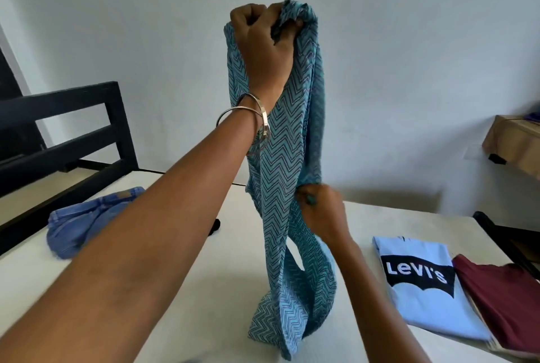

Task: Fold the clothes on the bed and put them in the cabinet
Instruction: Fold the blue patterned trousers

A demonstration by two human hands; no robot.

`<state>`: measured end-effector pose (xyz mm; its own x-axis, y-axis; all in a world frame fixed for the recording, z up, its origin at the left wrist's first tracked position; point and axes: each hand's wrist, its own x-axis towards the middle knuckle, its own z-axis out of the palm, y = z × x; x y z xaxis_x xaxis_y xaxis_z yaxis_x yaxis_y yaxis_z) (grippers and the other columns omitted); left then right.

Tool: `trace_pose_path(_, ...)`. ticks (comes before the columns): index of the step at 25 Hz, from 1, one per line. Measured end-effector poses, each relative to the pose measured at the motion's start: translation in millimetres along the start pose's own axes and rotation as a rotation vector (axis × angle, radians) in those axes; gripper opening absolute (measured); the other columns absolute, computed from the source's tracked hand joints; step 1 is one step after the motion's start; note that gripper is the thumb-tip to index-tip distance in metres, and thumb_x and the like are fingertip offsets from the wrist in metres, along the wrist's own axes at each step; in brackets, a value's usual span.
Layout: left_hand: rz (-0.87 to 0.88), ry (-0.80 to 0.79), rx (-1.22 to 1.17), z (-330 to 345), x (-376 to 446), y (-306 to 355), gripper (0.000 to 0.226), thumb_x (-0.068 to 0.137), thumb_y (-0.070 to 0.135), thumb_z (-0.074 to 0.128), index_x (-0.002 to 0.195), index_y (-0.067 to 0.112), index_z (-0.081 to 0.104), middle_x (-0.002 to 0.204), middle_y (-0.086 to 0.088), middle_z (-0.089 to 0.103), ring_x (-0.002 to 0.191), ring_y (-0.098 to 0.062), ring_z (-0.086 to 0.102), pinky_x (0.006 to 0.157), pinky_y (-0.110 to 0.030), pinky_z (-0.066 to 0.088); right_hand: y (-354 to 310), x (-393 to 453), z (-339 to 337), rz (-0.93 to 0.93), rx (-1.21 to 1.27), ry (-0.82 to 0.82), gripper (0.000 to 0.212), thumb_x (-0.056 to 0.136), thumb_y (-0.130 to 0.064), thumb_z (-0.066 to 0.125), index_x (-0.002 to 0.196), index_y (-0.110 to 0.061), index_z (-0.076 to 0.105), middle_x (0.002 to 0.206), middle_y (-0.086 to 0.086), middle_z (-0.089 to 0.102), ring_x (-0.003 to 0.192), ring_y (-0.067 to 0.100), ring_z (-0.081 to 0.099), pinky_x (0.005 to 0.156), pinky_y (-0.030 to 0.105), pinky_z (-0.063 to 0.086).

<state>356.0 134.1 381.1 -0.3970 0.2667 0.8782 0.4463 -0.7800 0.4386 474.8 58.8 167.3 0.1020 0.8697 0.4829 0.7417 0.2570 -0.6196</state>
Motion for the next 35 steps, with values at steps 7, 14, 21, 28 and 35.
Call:
trace_pose_path(7, -0.027, -0.063, 0.01, 3, -16, -1, 0.021, 0.072, 0.022, 0.073, 0.088, 0.008, 0.075, 0.1, -0.012, 0.044, 0.092, -0.028, 0.049, 0.086, -0.043, 0.049, -13, -36, 56, 0.111, 0.153, 0.07, 0.056, 0.083, -0.068, 0.057, 0.101, -0.017, 0.072, 0.116, 0.007, 0.054, 0.107, 0.025, 0.049, 0.083, 0.035, 0.05)
trace_pose_path(14, -0.13, -0.018, 0.126, -26, -11, -31, 0.018, 0.081, 0.021, 0.071, 0.088, 0.004, 0.071, 0.104, -0.013, 0.042, 0.094, -0.025, 0.046, 0.08, 0.0, 0.033, 49, -22, 26, 0.31, 0.148, 0.233, 0.022, 0.094, -0.016, 0.064, 0.093, 0.005, 0.071, 0.084, 0.02, 0.064, 0.077, 0.032, 0.059, 0.063, 0.029, 0.03)
trace_pose_path(21, -0.573, -0.022, 0.1, -41, -46, -81, 0.014, 0.089, 0.023, 0.059, 0.093, 0.012, 0.068, 0.103, -0.013, 0.056, 0.088, -0.015, 0.039, 0.074, -0.018, 0.035, 95, 27, -78, 0.26, 0.002, 0.492, 0.025, 0.089, 0.0, 0.054, 0.105, -0.002, 0.072, 0.089, 0.02, 0.07, 0.08, 0.027, 0.062, 0.072, 0.038, 0.047)
trace_pose_path(28, -0.824, 0.007, -0.407, -134, -107, -166, 0.025, 0.086, -0.003, 0.046, 0.088, 0.018, 0.06, 0.091, 0.0, 0.062, 0.087, -0.014, 0.059, 0.08, -0.035, 0.051, 69, -43, -30, -0.03, -0.099, 0.37, 0.038, 0.084, -0.003, 0.044, 0.115, -0.025, 0.039, 0.089, 0.023, 0.063, 0.074, 0.044, 0.058, 0.061, 0.037, 0.036)
trace_pose_path(35, -1.707, 0.229, 0.117, -349, -317, -277, 0.04, 0.103, 0.016, 0.039, 0.136, -0.006, 0.043, 0.121, -0.017, 0.053, 0.103, -0.019, 0.051, 0.064, -0.02, 0.047, 117, -213, 210, -0.294, -0.324, -0.575, 0.073, 0.059, 0.008, 0.071, 0.124, -0.015, 0.048, 0.089, 0.006, 0.059, 0.077, 0.029, 0.062, 0.06, 0.036, 0.049)
